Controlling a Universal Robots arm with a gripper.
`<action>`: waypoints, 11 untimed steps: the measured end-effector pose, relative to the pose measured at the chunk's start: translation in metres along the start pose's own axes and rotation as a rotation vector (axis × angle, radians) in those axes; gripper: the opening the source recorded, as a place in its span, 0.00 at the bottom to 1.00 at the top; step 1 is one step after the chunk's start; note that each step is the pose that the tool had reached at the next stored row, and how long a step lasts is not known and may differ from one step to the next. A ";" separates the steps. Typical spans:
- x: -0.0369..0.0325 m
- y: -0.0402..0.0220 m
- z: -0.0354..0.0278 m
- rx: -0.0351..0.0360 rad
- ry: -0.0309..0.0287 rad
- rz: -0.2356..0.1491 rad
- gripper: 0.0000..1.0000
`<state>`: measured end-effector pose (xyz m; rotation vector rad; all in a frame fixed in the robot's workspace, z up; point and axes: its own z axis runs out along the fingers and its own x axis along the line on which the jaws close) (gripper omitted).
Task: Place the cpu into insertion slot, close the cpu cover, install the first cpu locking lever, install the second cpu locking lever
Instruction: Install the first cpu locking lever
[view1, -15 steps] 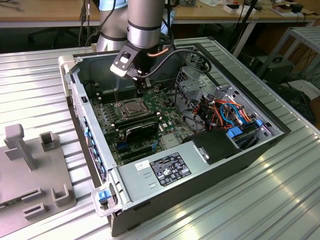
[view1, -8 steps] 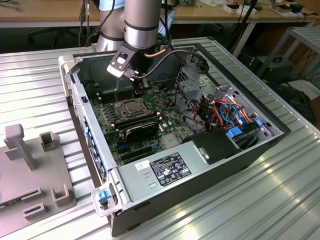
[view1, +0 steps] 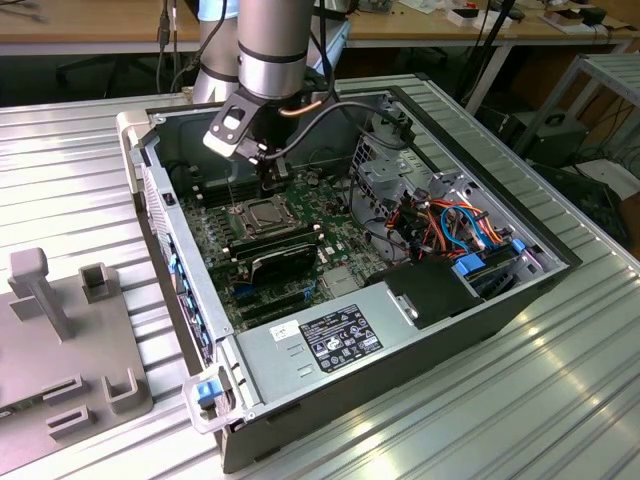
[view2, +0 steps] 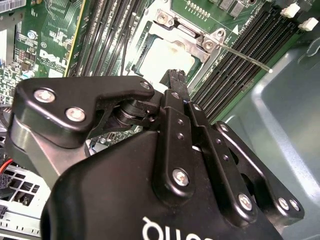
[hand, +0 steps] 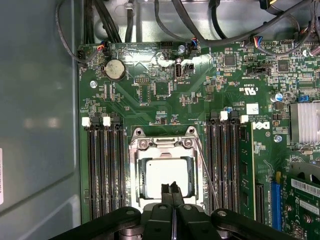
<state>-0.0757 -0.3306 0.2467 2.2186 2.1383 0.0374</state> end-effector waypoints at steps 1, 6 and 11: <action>0.0000 -0.0001 0.0000 0.0000 0.0000 0.000 0.11; 0.0000 -0.0006 0.0001 0.0003 0.0000 0.000 0.11; -0.0001 -0.0009 -0.0011 0.0016 -0.0002 0.000 0.11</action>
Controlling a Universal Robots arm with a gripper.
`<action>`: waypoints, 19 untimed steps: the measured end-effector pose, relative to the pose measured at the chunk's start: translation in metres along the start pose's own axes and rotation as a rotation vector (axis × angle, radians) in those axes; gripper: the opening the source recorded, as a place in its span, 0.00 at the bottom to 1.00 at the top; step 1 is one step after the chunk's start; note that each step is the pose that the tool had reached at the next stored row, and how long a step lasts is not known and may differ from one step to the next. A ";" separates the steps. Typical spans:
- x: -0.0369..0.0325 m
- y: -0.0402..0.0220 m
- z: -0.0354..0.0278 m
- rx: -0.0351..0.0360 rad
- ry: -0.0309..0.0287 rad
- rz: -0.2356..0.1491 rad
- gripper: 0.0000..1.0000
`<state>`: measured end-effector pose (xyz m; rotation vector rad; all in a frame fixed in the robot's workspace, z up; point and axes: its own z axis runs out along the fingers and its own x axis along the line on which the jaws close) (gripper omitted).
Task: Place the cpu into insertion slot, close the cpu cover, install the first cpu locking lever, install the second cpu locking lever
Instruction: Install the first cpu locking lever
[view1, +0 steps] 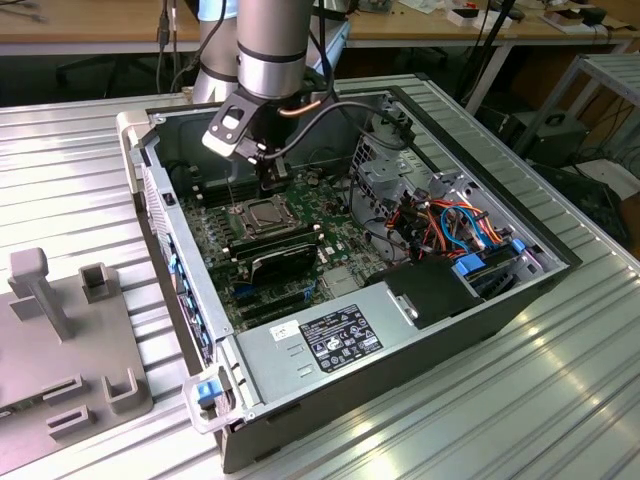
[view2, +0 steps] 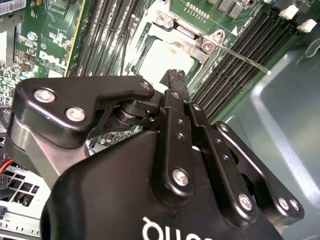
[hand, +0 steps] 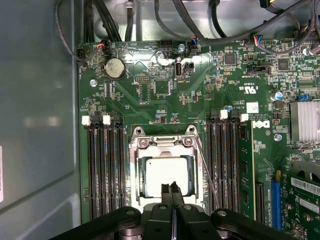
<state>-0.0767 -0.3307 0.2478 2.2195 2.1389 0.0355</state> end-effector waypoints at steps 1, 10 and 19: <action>0.0000 0.0003 -0.0013 0.0006 0.0002 0.000 0.11; -0.0004 0.0014 -0.0199 0.0036 0.0002 0.000 0.11; -0.0003 0.0014 -0.0200 0.0042 0.0075 -0.131 0.11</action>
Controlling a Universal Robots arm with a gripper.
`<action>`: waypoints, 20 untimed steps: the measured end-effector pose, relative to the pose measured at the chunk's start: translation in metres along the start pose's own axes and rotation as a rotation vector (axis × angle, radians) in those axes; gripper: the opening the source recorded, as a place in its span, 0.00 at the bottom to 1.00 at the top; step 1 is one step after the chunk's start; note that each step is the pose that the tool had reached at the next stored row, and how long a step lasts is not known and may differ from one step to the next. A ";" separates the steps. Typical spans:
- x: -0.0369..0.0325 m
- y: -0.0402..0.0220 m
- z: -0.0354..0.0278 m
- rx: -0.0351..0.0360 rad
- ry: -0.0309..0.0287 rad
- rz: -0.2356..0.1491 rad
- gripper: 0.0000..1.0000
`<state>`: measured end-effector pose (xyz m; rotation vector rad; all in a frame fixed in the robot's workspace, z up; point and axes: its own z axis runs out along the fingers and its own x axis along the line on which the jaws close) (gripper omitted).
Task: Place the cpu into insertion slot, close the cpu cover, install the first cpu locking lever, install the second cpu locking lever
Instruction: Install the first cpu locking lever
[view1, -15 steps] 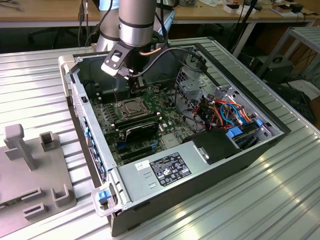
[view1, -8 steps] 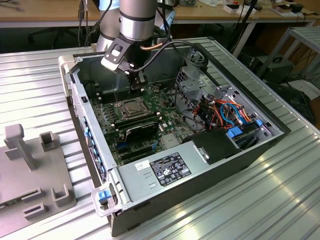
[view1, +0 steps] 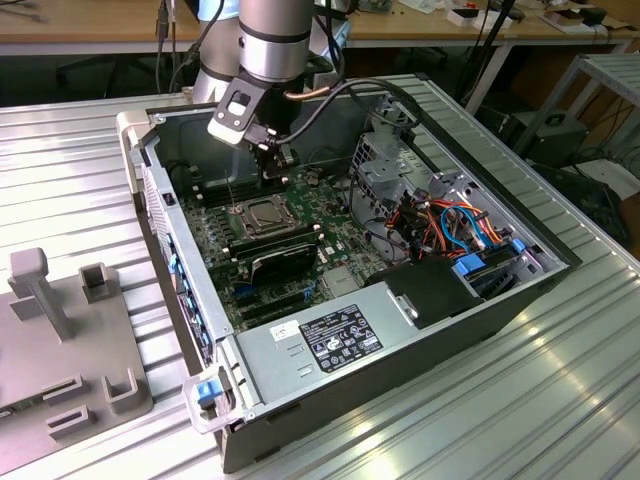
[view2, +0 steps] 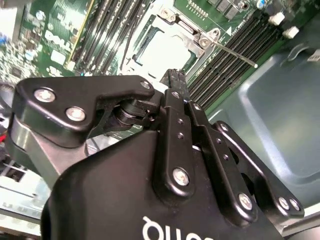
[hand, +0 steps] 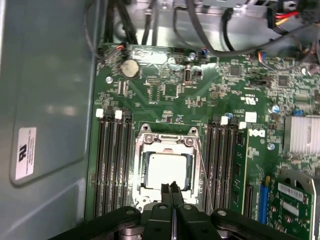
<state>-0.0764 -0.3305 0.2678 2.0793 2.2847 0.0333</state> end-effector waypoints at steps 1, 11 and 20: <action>0.0000 0.0000 -0.0001 0.0011 0.0005 -0.006 0.11; 0.0000 0.0024 -0.0038 0.0065 0.0015 -0.017 0.11; -0.0001 0.0026 -0.0038 0.0066 0.0015 -0.018 0.11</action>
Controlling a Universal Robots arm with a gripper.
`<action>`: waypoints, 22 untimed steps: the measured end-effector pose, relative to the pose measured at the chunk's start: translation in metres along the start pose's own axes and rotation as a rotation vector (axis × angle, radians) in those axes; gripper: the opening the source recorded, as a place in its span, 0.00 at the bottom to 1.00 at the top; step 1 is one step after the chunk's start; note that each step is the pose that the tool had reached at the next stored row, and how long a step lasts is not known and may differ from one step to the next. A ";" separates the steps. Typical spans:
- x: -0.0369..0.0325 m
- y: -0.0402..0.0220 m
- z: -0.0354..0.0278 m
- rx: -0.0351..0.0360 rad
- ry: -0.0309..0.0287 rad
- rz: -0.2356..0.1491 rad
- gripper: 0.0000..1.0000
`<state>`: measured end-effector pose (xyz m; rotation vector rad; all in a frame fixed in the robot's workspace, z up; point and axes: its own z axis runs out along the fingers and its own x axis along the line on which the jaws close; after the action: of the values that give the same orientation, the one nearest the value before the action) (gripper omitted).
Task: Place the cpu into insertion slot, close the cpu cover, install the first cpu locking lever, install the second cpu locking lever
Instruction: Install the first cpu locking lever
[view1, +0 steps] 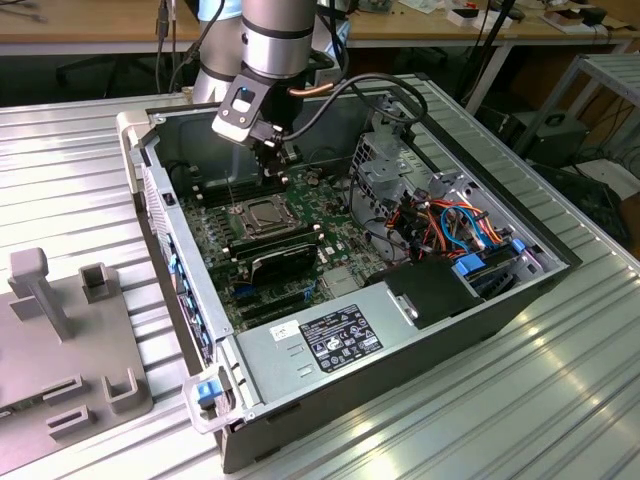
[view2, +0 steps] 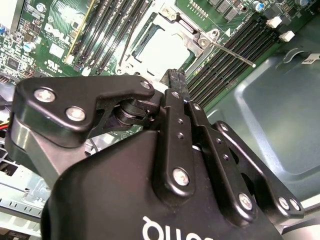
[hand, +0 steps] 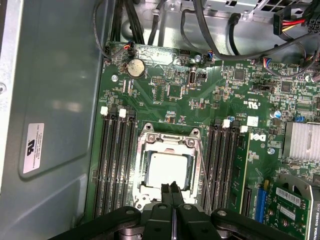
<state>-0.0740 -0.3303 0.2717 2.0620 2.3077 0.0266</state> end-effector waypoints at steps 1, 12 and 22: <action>0.0000 0.0000 0.0001 0.0000 0.0001 -0.006 0.11; 0.0001 -0.0002 0.0050 0.0006 0.0150 -0.338 0.11; 0.0008 -0.0001 0.0044 -0.0003 0.0182 -0.411 0.11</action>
<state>-0.0740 -0.3295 0.2673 1.5530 2.6892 0.0304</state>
